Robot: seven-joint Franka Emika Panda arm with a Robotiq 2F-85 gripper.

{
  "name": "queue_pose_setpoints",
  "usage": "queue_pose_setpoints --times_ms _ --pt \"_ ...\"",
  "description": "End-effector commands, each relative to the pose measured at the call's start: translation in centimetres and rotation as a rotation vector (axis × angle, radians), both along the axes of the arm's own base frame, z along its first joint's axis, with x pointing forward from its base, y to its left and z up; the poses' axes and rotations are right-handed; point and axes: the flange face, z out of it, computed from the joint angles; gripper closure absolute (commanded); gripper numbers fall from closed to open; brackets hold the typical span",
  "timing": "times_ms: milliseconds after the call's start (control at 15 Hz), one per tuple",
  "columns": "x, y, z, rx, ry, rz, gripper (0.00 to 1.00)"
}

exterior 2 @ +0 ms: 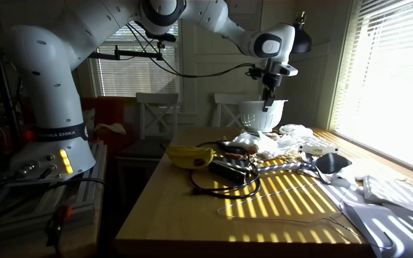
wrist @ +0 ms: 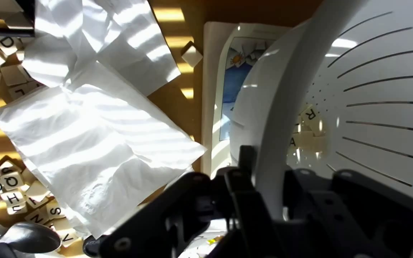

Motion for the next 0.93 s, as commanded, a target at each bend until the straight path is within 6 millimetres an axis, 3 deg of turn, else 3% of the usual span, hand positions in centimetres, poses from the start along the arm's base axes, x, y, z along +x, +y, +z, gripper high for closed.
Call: queue_pose_setpoints --times_ms 0,200,400,800,867 --pt "-4.1 -0.7 3.9 0.009 -0.002 0.206 0.97" --pt "-7.1 -1.0 4.9 0.040 0.002 0.370 0.97" --pt "-10.5 -0.1 5.3 0.044 0.025 0.528 0.97" --pt "-17.2 3.0 3.6 -0.012 0.085 0.683 0.97" --pt "-17.5 3.4 3.1 -0.024 0.072 0.684 0.97"
